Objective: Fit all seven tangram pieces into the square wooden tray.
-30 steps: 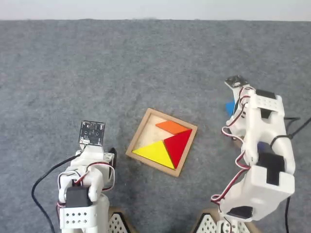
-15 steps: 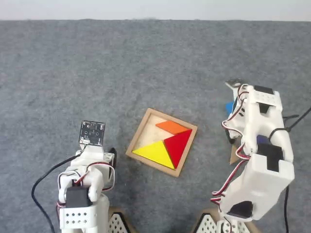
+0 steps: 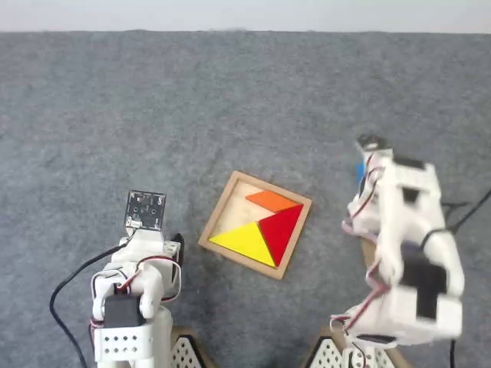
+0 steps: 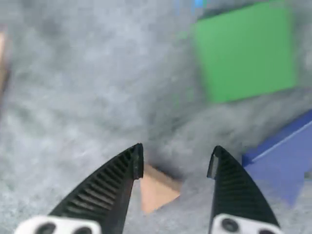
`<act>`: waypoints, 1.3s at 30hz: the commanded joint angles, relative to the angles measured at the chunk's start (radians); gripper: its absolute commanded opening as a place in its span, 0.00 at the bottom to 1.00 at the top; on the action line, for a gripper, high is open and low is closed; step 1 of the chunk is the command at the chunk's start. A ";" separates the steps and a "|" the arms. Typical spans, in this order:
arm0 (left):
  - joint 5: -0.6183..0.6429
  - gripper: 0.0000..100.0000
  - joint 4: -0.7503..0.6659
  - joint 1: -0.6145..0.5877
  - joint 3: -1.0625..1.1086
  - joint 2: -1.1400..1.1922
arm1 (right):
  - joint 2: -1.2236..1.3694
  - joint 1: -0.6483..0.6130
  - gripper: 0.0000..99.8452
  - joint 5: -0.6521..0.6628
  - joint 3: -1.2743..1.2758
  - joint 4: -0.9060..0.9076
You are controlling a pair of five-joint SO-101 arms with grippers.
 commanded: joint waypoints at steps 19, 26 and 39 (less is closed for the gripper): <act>-0.006 0.15 0.009 0.000 -0.008 -0.028 | -0.387 -0.085 0.23 0.123 0.316 -0.120; -0.006 0.15 0.009 0.000 -0.008 -0.028 | -0.605 -0.194 0.23 0.232 0.327 0.111; -0.006 0.15 0.009 0.000 -0.008 -0.028 | -0.156 0.004 0.22 0.423 0.218 0.064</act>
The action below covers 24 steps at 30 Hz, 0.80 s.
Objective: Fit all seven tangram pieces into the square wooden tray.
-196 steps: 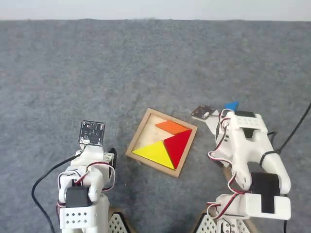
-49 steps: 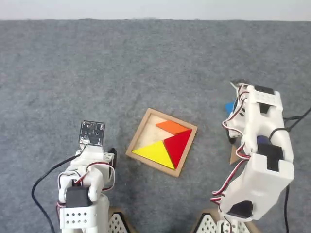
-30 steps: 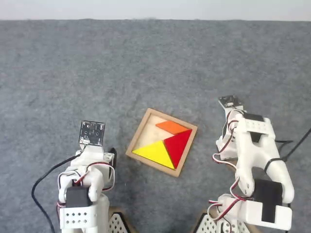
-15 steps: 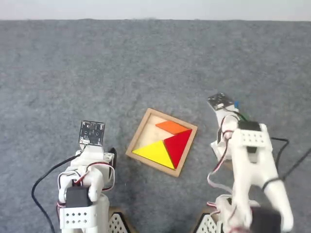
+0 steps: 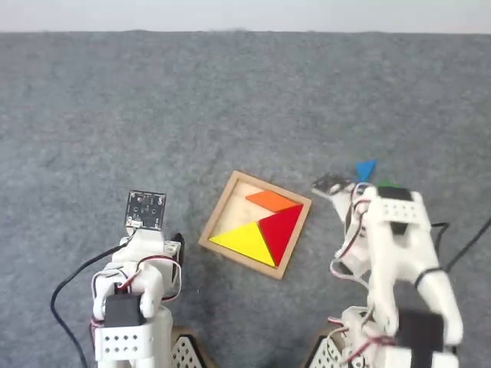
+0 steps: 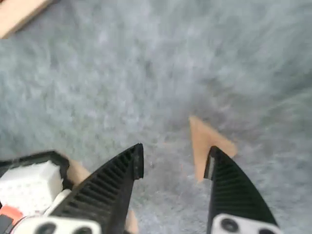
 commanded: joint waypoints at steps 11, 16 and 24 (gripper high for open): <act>-0.006 0.15 0.009 0.002 -0.008 -0.028 | 0.380 0.102 0.22 -0.026 -0.230 -0.127; -0.006 0.15 0.009 0.002 -0.008 -0.028 | 0.380 0.102 0.10 -0.052 -0.233 -0.128; -0.006 0.15 0.009 0.002 -0.008 -0.028 | 0.377 0.163 0.01 -0.178 -0.310 -0.128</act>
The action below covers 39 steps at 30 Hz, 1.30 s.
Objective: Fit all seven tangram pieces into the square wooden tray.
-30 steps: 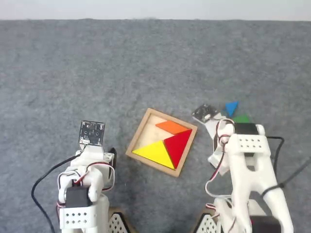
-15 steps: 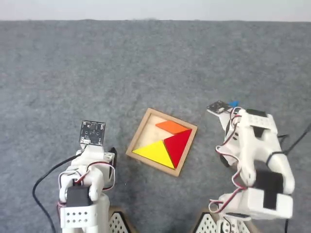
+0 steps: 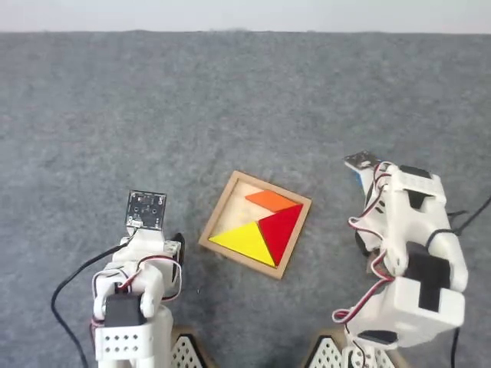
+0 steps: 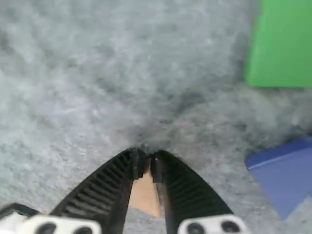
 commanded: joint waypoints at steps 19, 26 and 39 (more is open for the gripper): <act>-0.006 0.15 0.009 0.000 -0.008 -0.028 | -0.656 -0.096 0.14 -0.269 0.356 -0.002; -0.006 0.15 0.009 0.000 -0.008 -0.028 | -0.656 0.039 0.14 -0.075 0.479 -0.099; -0.006 0.15 0.009 0.000 -0.008 -0.028 | -0.645 0.200 0.14 0.021 0.499 -0.154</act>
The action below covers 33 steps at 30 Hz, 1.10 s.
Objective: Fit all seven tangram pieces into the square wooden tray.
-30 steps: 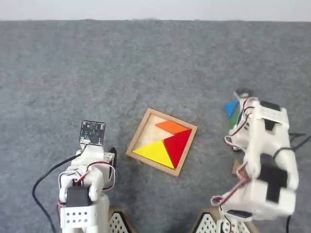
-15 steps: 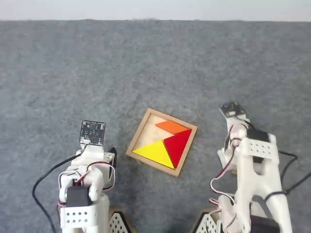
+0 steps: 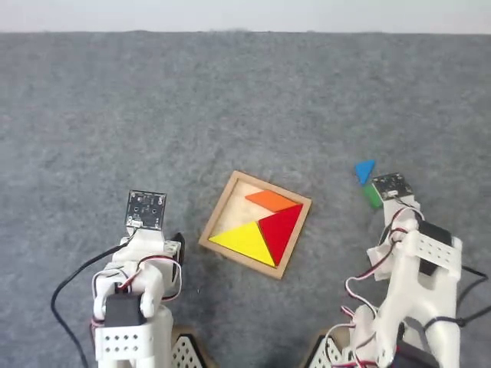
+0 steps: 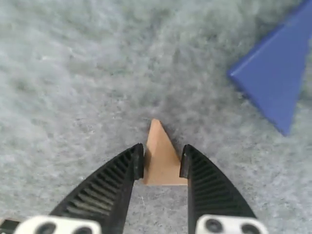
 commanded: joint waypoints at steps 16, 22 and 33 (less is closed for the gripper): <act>-0.006 0.15 0.009 0.002 -0.008 -0.028 | 0.125 0.071 0.03 0.021 -0.038 -0.042; -0.006 0.15 0.009 0.002 -0.008 -0.028 | 0.122 0.096 0.14 0.029 -0.040 0.015; -0.006 0.15 0.009 0.002 -0.008 -0.028 | 0.122 0.110 0.22 0.071 -0.097 0.174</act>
